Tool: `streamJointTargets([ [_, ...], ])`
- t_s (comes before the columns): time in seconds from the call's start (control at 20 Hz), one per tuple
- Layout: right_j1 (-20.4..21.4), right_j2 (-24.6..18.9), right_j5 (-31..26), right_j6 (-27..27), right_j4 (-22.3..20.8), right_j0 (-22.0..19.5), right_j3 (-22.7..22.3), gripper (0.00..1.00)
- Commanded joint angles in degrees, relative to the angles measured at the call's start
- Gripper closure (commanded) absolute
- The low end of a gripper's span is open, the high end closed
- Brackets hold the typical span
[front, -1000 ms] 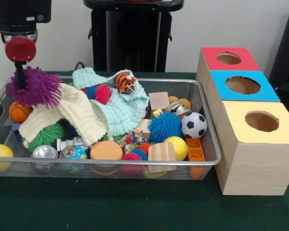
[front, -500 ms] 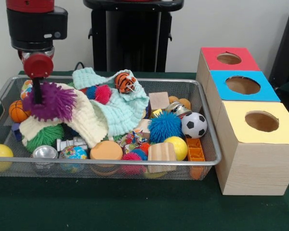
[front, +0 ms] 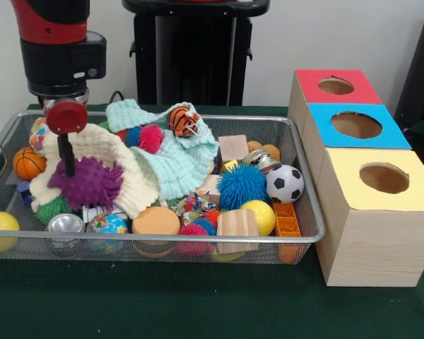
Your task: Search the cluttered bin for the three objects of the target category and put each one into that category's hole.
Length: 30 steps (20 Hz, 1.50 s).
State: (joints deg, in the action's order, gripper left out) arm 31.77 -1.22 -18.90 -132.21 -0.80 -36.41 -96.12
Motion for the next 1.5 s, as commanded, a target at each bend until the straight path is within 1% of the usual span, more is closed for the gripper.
streamJointTargets([
  [0.05,-2.69,-3.4,1.13,1.31,-3.41,0.24,3.92,0.0],
  [0.15,-1.68,-3.11,-2.44,0.24,-1.67,0.33,3.13,0.0],
  [0.2,-1.14,-2.44,-2.02,0.45,-2.28,0.6,3.3,0.0],
  [0.3,0.95,-2.49,-3.88,1.5,-2.37,-0.26,2.34,0.0],
  [0.55,9.06,-1.17,-14.07,5.99,-2.69,-2.51,0.05,0.0],
  [0.7,11.12,-0.55,-16.78,7.38,-3.45,-3.41,-0.37,0.0],
  [0.9,12.08,-0.99,-16.39,7.68,-4.54,-4.95,-1.46,0.0],
  [1.05,12.04,-2.12,-13.43,6.98,-5.23,-6.53,-4.32,0.0],
  [1.3,8.8,-3.47,-7.48,4.89,-7.05,-8.7,-7.06,0.0],
  [1.4,7.79,-3.53,-6.39,3.41,-7.28,-8.81,-7.59,0.0],
  [1.5,7.89,-3.29,-6.63,1.69,-6.87,-8.27,-8.31,0.0],
])
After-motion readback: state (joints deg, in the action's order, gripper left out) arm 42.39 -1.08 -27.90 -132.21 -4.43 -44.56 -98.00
